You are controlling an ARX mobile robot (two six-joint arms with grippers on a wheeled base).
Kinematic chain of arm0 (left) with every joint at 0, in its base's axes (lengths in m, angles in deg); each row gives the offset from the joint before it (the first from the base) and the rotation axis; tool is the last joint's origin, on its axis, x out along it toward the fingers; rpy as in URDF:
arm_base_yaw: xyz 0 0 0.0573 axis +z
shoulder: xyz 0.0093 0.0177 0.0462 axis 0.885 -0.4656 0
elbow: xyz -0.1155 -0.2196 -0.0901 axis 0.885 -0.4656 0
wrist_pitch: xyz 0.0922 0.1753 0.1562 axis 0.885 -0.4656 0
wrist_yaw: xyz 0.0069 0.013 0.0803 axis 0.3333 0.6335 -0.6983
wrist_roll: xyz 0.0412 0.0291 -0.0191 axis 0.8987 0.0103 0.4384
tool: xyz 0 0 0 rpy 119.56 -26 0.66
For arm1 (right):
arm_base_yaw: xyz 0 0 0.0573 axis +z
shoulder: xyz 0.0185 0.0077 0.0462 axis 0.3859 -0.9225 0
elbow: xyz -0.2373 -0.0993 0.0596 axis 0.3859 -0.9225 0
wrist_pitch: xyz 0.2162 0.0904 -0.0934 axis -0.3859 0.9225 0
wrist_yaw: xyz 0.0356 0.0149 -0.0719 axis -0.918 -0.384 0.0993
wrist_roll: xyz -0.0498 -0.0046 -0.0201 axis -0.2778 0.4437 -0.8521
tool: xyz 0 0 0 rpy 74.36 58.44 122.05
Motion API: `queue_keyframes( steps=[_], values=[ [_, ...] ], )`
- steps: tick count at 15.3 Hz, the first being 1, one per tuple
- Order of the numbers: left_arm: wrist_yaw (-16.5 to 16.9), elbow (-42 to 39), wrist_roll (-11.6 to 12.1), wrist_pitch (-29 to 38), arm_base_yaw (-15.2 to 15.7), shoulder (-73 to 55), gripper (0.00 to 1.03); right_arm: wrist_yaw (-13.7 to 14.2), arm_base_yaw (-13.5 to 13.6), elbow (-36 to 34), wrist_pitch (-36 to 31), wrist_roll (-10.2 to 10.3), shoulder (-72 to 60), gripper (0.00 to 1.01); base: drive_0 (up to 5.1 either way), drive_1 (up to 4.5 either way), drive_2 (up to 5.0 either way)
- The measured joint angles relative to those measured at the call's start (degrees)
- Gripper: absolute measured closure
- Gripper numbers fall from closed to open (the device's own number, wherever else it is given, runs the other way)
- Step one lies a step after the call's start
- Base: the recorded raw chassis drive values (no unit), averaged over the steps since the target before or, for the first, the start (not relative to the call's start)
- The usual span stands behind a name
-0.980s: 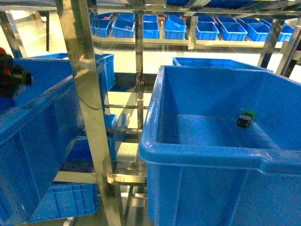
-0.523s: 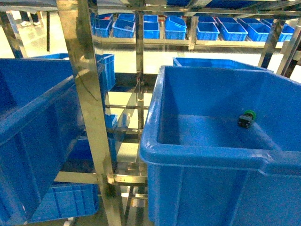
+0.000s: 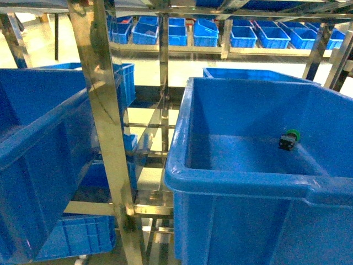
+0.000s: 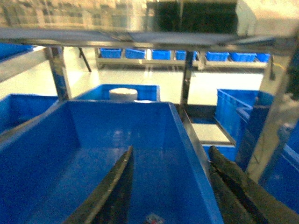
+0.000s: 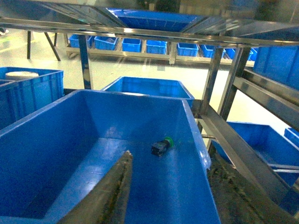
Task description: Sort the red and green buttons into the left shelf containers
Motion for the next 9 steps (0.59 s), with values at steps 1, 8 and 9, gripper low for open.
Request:
queue_keyframes(
  steps=[1, 8, 9],
  values=[
    [1.03, -2.73, 0.09, 0.33, -0.79, 1.27, 0.67, -0.22, 0.0, -1.88, -0.15, 0.9, 1.36, 0.6, 0.0, 0.0, 0.0],
    [0.79, -12.26, 0.22, -1.11, -0.55, 12.87, 1.01, -0.24, 0.0, -9.51, 2.32, 1.79, 11.89, 0.99, 0.0, 0.0, 0.0],
    [0.76, -13.03, 0.22, -1.9, -0.55, 14.34, 1.01, -0.24, 0.0, -10.16, 3.06, 1.79, 13.2, 0.99, 0.0, 0.0, 0.0]
  ],
)
